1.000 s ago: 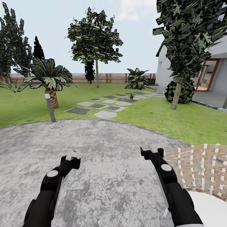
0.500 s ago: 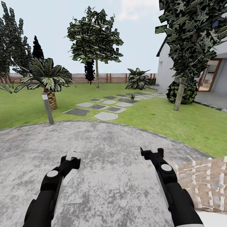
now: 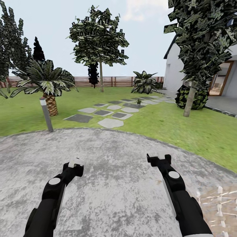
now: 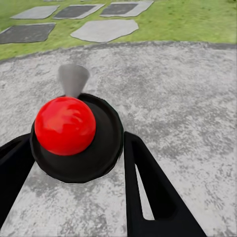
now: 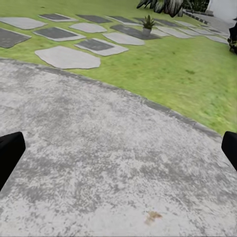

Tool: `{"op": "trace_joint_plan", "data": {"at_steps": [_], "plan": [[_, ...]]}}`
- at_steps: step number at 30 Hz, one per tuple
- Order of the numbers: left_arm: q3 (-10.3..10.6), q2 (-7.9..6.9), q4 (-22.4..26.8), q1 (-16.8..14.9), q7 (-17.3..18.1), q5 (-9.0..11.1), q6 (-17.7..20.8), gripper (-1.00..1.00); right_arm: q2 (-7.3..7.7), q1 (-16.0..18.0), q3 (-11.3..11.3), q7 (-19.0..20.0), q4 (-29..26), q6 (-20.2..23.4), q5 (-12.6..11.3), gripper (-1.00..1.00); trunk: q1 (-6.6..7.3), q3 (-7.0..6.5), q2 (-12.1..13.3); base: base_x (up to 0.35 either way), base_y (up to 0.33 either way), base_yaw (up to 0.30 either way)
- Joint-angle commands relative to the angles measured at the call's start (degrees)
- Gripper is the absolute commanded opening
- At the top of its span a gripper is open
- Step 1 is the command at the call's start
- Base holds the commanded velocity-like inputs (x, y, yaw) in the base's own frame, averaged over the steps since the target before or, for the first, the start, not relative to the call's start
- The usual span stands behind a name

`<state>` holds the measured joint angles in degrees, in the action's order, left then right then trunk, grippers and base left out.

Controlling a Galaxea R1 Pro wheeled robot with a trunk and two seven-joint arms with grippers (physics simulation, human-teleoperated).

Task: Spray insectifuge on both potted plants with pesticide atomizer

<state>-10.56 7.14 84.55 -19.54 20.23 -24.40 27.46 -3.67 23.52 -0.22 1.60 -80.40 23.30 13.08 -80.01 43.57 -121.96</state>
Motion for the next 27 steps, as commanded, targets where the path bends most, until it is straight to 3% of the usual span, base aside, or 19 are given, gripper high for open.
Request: {"op": "trace_joint_plan", "data": {"at_steps": [1, 10, 27], "plan": [[-0.3, 0.07, 0.1, 0.0, 0.6, -0.4, 0.1, -1.00, -0.01, 0.0, 0.0, 0.2, -0.1, 0.3, 0.5, 1.00, -0.03, 0.07, 0.0, 0.347, 0.000, 0.000], [0.0, 0.07, 0.1, -0.1, 0.7, -0.3, 0.1, -1.00, 0.20, 0.0, -0.1, 0.2, 0.0, 0.3, 0.6, 1.00, -0.03, 0.07, 0.0, 0.346, 0.040, 0.000], [0.1, 0.07, 0.1, 0.0, 0.5, -0.4, 0.1, -1.00, 0.36, 0.0, 0.0, 0.6, 0.0, 0.3, 0.8, 1.00, -0.03, 0.07, 0.0, 0.327, 0.151, 0.000]]}}
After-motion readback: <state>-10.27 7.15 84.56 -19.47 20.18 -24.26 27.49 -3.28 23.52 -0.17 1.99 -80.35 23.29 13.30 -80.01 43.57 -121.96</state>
